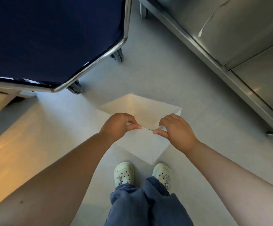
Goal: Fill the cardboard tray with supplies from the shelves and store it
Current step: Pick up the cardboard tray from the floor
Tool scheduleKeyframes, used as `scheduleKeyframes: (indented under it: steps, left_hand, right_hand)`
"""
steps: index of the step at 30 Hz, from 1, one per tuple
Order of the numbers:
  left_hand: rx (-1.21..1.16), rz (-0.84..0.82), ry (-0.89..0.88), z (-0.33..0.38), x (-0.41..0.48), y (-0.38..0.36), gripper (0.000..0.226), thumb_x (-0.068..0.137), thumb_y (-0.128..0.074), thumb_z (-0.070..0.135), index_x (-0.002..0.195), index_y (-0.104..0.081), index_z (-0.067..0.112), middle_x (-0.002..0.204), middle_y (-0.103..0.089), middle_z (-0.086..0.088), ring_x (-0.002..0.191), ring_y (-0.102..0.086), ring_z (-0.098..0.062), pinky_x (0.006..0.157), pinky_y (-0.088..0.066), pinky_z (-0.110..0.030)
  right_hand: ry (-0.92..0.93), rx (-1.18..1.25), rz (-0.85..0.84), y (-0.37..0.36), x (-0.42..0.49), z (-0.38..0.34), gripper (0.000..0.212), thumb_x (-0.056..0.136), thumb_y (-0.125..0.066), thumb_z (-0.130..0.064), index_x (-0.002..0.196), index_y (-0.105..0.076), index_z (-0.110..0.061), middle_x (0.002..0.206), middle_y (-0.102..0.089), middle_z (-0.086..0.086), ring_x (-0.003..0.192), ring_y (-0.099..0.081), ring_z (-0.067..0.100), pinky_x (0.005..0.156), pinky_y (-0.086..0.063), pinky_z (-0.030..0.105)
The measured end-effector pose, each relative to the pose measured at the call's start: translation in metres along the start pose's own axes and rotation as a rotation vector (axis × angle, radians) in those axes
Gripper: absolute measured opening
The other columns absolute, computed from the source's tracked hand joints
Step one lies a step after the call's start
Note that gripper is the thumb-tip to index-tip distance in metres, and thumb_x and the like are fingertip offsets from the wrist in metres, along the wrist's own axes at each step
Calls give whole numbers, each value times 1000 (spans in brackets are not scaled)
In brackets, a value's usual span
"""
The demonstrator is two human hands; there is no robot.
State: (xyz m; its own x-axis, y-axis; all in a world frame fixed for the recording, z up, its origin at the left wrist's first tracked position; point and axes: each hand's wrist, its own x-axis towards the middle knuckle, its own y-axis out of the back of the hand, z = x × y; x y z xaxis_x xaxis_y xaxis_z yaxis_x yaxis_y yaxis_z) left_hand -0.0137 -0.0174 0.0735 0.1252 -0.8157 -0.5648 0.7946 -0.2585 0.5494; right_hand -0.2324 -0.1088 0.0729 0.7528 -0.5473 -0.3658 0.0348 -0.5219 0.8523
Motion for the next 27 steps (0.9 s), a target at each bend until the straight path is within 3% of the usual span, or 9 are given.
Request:
scheduleKeyframes:
  steps: [2, 6, 10, 14, 19, 27]
  left_hand:
    - [-66, -13, 21, 19, -20, 16, 22, 78, -74, 42, 81, -73, 20, 85, -70, 12, 82, -61, -7, 77, -44, -22]
    - [-67, -5, 0, 61, -63, 52, 19, 78, -74, 43, 81, -72, 25, 83, -65, 20, 82, -58, 0, 71, -37, -3]
    - [67, 23, -87, 113, -105, 101, 26, 73, -72, 55, 83, -63, 32, 82, -56, 25, 81, -50, 5, 68, -33, -3]
    - [168, 121, -198, 171, -147, 157, 36, 68, -74, 59, 87, -64, 30, 85, -59, 19, 82, -51, -1, 65, -37, -10]
    - [272, 209, -302, 247, -195, 225, 32, 67, -76, 56, 81, -55, 36, 80, -54, 19, 76, -45, -2, 61, -35, -9]
    - [344, 332, -354, 340, -266, 297, 38, 66, -72, 63, 84, -60, 32, 85, -59, 18, 77, -49, 4, 57, -34, -9]
  right_hand:
    - [-14, 4, -18, 29, -11, -12, 58, 83, -41, -65, 95, -64, -13, 92, -63, 0, 95, -52, 20, 79, -33, 26]
    - [-20, 50, -33, 93, -38, -38, 76, 72, -23, -77, 96, -64, -16, 93, -62, -3, 98, -50, 18, 81, -33, 25]
    - [1, 75, 45, 158, -65, -65, 70, 73, -36, -77, 87, -64, -15, 89, -61, -2, 95, -50, 21, 79, -30, 26]
    - [51, 78, 201, 234, -92, -92, 67, 74, -34, -80, 76, -56, -17, 78, -53, -6, 84, -49, 20, 71, -30, 26]
    - [119, 33, 297, 335, -121, -119, 68, 68, -42, -83, 80, -56, -18, 79, -50, -11, 82, -44, 13, 69, -31, 25]
    - [195, -87, 369, 470, -176, -160, 70, 65, -45, -85, 82, -57, -18, 82, -57, -8, 83, -50, 16, 79, -40, 32]
